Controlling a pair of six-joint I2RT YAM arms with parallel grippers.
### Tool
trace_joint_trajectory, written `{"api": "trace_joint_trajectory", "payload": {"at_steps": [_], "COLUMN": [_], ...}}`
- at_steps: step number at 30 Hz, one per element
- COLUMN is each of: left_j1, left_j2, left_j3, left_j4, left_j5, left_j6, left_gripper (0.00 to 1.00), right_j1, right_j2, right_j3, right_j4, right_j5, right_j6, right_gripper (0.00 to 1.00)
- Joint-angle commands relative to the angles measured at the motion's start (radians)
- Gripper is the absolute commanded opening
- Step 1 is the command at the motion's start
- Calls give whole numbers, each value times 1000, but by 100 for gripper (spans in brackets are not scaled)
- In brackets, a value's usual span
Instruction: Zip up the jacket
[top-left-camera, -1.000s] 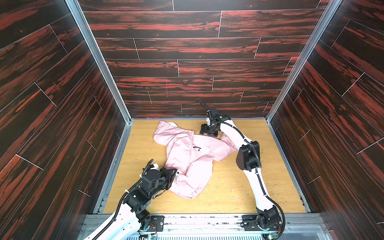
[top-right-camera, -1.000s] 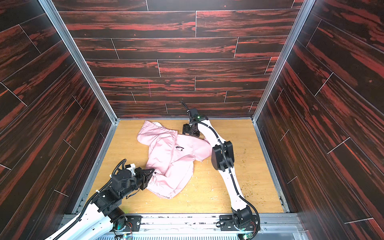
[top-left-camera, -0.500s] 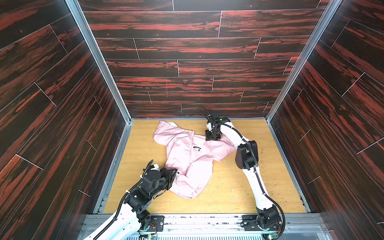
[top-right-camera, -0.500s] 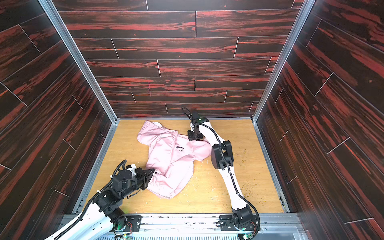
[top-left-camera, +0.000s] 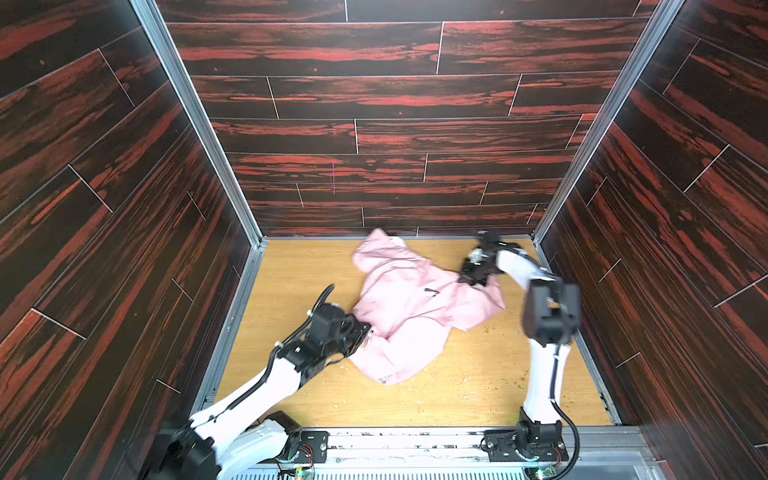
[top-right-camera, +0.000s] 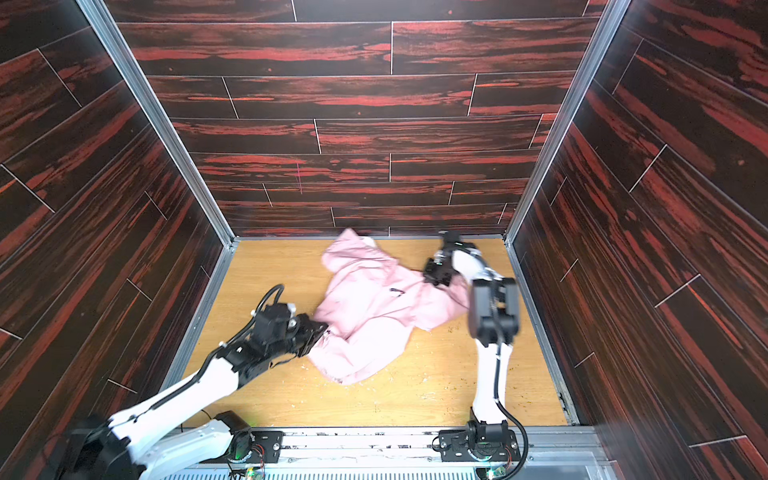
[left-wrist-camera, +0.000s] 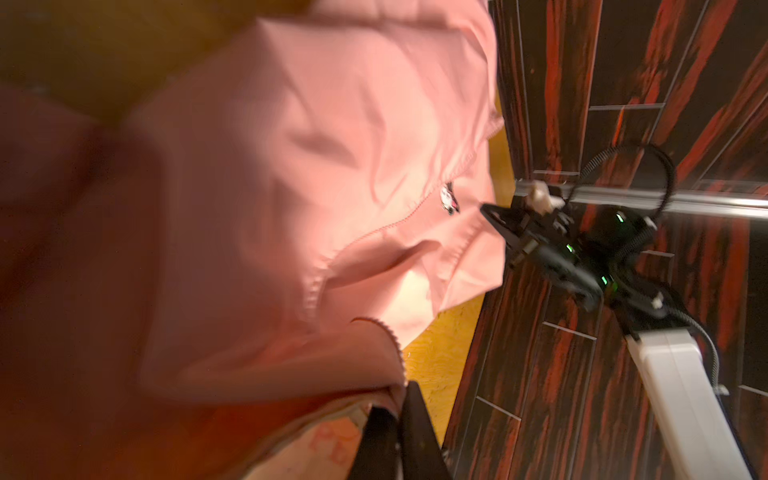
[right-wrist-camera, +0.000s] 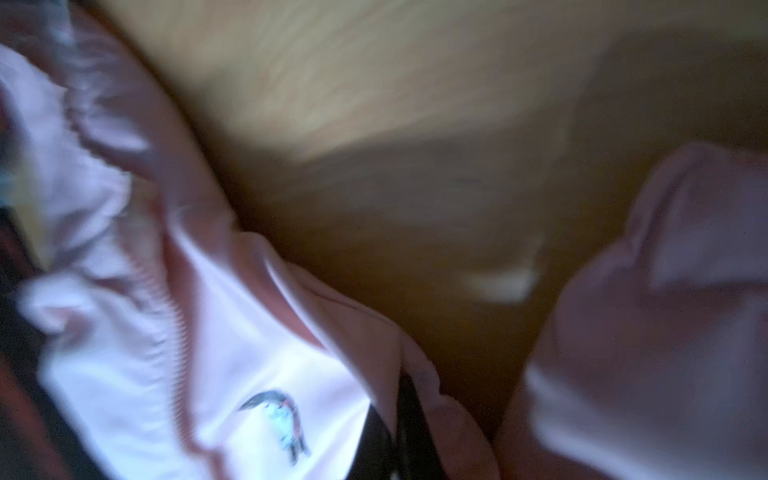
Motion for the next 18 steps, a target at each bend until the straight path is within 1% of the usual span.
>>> {"api": "trace_joint_trajectory", "payload": {"at_steps": [1, 2, 3, 4, 5, 7, 8, 10, 12, 13, 14, 15, 18], "left_j1": [41, 51, 57, 65, 71, 71, 69, 69, 70, 70, 70, 71, 71], "left_j2": [136, 197, 249, 310, 371, 453, 477, 490, 477, 467, 456, 445, 418], "left_j3": [151, 214, 270, 336, 401, 480, 496, 499, 484, 472, 459, 442, 395], "left_j4": [5, -9, -26, -57, -87, -105, -107, -105, -122, -127, -131, -134, -129], "left_j5": [124, 168, 210, 270, 333, 413, 443, 478, 495, 507, 516, 527, 541], "left_j6": [179, 216, 246, 277, 301, 315, 318, 323, 337, 344, 348, 350, 353], "left_gripper": [0, 0, 0, 0, 0, 0, 0, 0, 0, 0, 0, 0, 0], "right_j1": [-81, -108, -125, -137, -140, -140, -140, -140, -141, -140, -140, -140, -138], "right_j2": [-226, -280, -323, -369, -407, -463, -493, -547, -609, -644, -671, -707, -784], "right_j3": [-205, -279, -337, -399, -453, -535, -577, -629, -652, -653, -648, -639, -613], "right_j4": [161, 182, 196, 206, 209, 208, 201, 188, 156, 133, 110, 86, 29], "right_j5": [-66, -66, -103, -113, -119, -144, -149, -143, -111, -95, -84, -47, -15], "right_j6": [98, 107, 110, 110, 105, 104, 107, 109, 110, 109, 108, 107, 109], "right_gripper": [0, 0, 0, 0, 0, 0, 7, 33, 53, 60, 64, 67, 69]}}
